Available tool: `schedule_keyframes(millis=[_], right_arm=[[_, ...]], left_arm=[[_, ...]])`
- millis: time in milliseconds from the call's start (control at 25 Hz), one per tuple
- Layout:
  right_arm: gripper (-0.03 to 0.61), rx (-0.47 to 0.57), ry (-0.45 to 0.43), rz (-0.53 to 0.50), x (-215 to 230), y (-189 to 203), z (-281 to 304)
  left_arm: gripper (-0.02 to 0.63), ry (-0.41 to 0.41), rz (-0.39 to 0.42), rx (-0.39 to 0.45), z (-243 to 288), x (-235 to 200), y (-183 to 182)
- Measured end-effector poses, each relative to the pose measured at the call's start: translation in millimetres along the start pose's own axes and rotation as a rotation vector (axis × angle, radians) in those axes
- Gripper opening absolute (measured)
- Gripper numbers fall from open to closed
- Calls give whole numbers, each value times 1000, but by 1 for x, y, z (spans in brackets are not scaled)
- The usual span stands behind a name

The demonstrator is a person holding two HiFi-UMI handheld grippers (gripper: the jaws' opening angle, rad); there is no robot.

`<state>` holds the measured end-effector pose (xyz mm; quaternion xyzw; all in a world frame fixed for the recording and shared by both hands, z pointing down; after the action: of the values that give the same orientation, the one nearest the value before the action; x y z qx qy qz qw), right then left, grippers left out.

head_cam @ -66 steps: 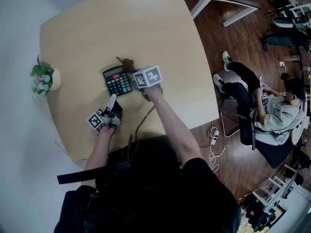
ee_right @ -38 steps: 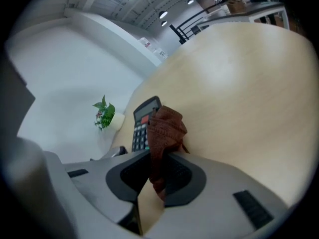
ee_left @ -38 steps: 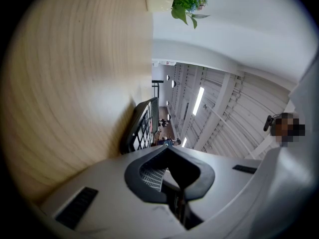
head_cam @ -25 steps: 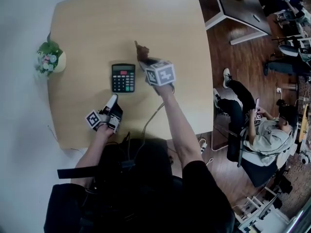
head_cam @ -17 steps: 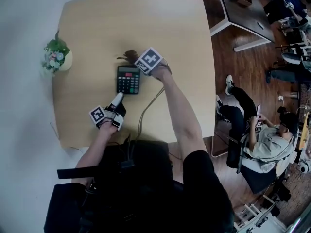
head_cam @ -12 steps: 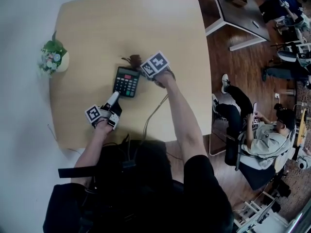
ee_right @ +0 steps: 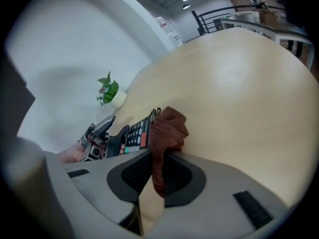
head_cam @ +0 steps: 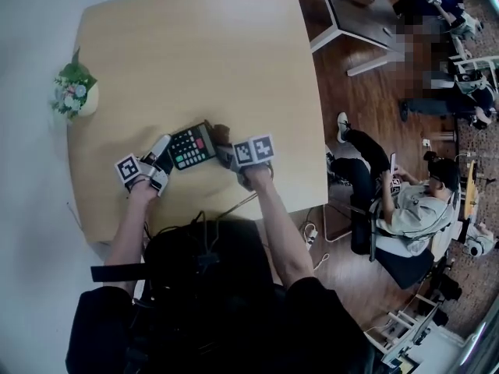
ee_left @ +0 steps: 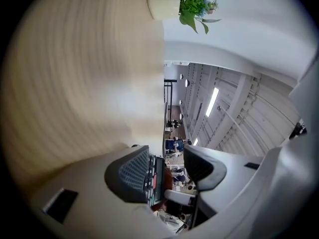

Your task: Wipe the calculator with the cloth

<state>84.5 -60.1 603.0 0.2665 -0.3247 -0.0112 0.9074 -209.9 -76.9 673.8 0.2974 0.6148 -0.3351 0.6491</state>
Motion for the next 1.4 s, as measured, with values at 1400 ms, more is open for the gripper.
schedule_keyframes(millis=[1400], right_arm=[[61,114,-127,-258,-33,83,-38]], left_arm=[[52,48,70,-93,-31,-3,106]])
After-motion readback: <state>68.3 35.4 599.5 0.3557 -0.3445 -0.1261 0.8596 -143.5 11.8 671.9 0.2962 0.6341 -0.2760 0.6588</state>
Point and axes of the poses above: the fingertips, and each gripper's own axes: z forward along the fingers, x to its right, y out of its underside, the point moved 10 cm from there along -z, backward along the fingers, and after that the axes turned 15 degrees about x, right-handed, at the moved point
